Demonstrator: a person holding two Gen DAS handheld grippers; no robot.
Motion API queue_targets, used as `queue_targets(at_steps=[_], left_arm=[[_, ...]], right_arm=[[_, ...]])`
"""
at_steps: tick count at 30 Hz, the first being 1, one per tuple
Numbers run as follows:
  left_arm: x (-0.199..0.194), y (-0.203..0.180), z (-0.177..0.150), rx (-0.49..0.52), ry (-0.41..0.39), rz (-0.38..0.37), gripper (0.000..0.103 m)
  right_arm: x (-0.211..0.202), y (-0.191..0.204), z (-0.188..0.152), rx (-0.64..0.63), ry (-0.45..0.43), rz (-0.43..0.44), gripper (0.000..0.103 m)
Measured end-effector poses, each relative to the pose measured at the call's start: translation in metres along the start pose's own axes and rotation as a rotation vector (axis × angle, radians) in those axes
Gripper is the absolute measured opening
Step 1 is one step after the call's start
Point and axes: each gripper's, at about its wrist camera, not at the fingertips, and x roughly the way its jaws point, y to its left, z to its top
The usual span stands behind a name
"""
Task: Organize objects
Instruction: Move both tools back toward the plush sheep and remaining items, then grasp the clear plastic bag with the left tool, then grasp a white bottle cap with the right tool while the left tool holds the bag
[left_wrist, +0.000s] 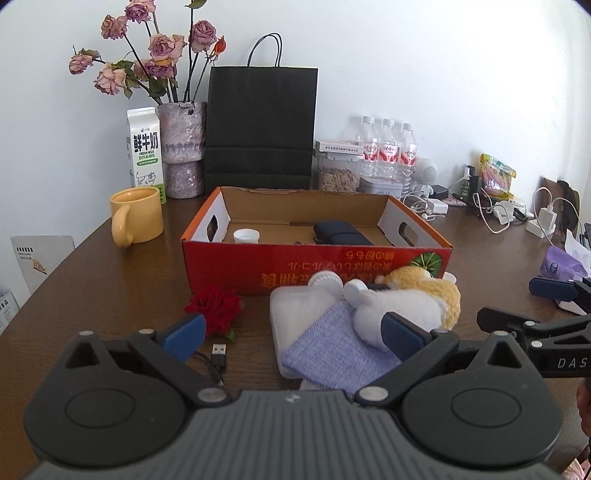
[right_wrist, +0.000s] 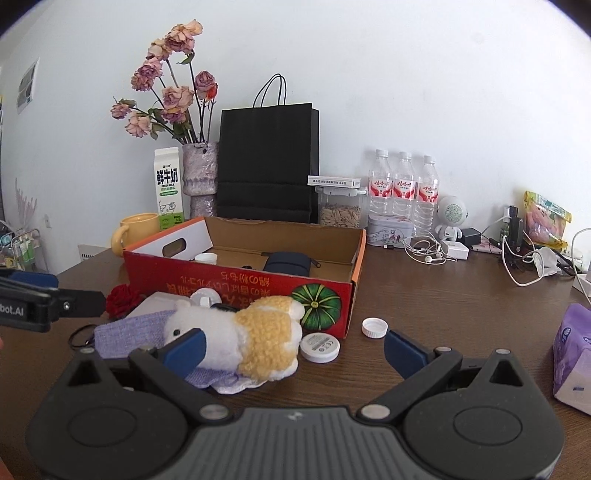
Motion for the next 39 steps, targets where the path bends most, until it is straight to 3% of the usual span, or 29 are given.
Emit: queue_targets(at_steps=[9, 21, 23, 25, 27, 35, 39], left_arm=[[-0.016, -0.016, -0.027, 0.029, 0.037, -0.067, 0.103], [-0.001, -0.035, -0.050, 0.038, 0.103, -0.106, 0.103], [0.000, -0.036, -0.052, 0.044, 0.105, -0.118, 0.093], [0.002, -0.036, -0.054, 0.047, 0.118, -0.139, 0.064], [0.003, -0.034, -0.056, 0.033, 0.133, -0.140, 0.045], [-0.016, -0.014, -0.058, 0.012, 0.105, -0.106, 0.041], [-0.026, 0.008, -0.054, -0.024, 0.080, -0.053, 0.041]], right_arm=[[-0.019, -0.003, -0.019, 0.007, 0.024, -0.012, 0.103], [-0.030, -0.006, -0.030, 0.007, 0.044, -0.018, 0.103], [-0.030, -0.006, -0.030, 0.007, 0.046, -0.018, 0.103], [-0.030, -0.006, -0.030, 0.008, 0.048, -0.018, 0.103], [-0.030, -0.007, -0.031, 0.008, 0.049, -0.017, 0.103], [-0.029, -0.010, -0.033, 0.009, 0.058, -0.026, 0.103], [-0.026, -0.014, -0.031, 0.009, 0.064, -0.042, 0.103]])
